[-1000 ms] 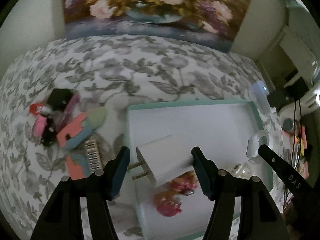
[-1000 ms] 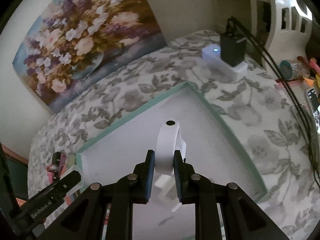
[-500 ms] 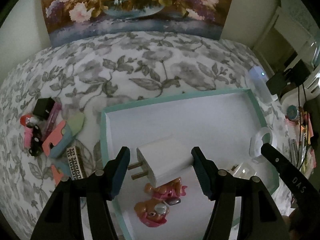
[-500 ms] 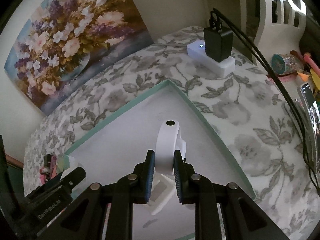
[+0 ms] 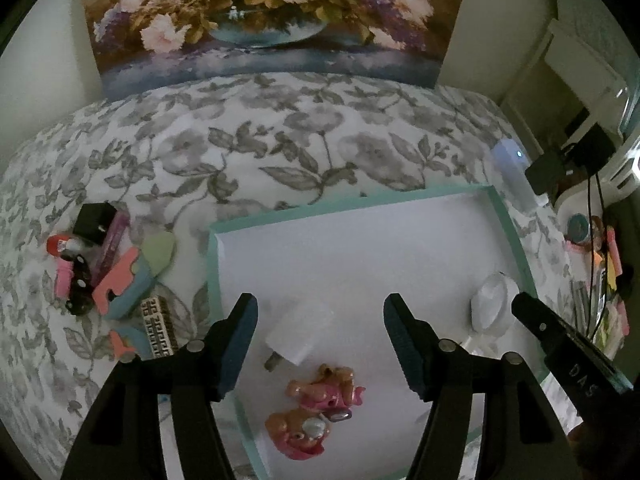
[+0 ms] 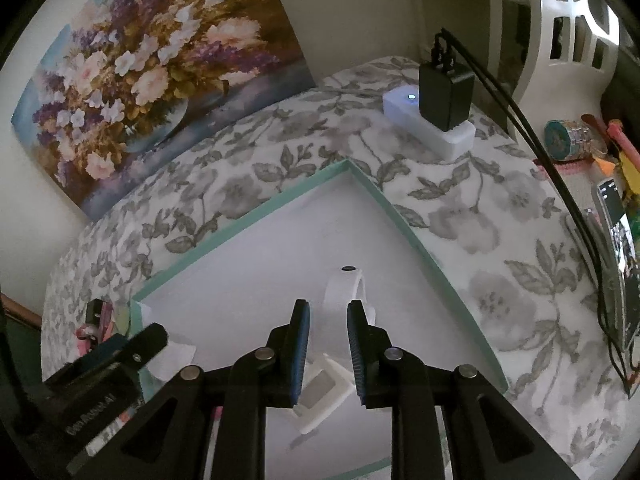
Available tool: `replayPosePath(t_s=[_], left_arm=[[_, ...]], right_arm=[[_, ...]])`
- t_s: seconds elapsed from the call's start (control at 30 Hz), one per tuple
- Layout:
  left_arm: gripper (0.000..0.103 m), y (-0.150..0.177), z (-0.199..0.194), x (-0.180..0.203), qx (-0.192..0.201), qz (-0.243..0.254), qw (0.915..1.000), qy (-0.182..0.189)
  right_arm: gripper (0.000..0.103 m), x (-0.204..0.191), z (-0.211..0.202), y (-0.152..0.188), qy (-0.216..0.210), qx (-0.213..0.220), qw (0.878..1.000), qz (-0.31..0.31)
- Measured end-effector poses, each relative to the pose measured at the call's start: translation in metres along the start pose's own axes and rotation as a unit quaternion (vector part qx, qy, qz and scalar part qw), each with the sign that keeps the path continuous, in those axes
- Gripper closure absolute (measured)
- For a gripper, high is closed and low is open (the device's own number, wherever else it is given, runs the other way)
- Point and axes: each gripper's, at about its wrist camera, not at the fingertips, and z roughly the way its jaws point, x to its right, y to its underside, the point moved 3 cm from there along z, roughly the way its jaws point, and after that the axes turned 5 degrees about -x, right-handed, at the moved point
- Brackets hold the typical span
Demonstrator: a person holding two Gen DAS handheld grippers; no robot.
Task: Organize rigid objects
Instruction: 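Carry the wristband and charger into the tray and open both tools, then withdraw both open tools from the tray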
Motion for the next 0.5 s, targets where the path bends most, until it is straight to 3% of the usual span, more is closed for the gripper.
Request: replayPosePath(t_s=[0.1, 0.17, 0.3, 0.33, 0.4, 0.5], left_arm=[[0.023, -0.001, -0.002, -0.008, -0.003, -0.011, 0.9999, -0.007], [0.023, 0.0, -0.002, -0.013, -0.006, -0.018, 0.9998, -0.012], [0.021, 0.002, 0.0, -0.023, -0.015, -0.029, 0.9991, -0.028], [0.013, 0.003, 0.001, -0.027, -0.018, -0.033, 0.9987, -0.033], [0.007, 0.005, 0.003, -0.031, -0.019, -0.038, 0.9983, -0.04], [0.007, 0.008, 0.006, -0.039, -0.026, -0.047, 0.9975, -0.045]], right_arm=[[0.07, -0.003, -0.002, 0.0, 0.006, -0.003, 1.0, -0.006], [0.044, -0.006, -0.005, 0.001, 0.017, 0.0, 1.0, -0.013], [0.039, -0.012, -0.006, 0.003, 0.022, -0.001, 0.999, -0.025], [0.036, -0.013, -0.005, 0.004, 0.024, -0.002, 0.999, -0.027], [0.033, -0.016, -0.005, 0.005, 0.027, -0.003, 0.999, -0.032], [0.026, -0.018, -0.002, 0.007, 0.032, -0.004, 0.999, -0.038]])
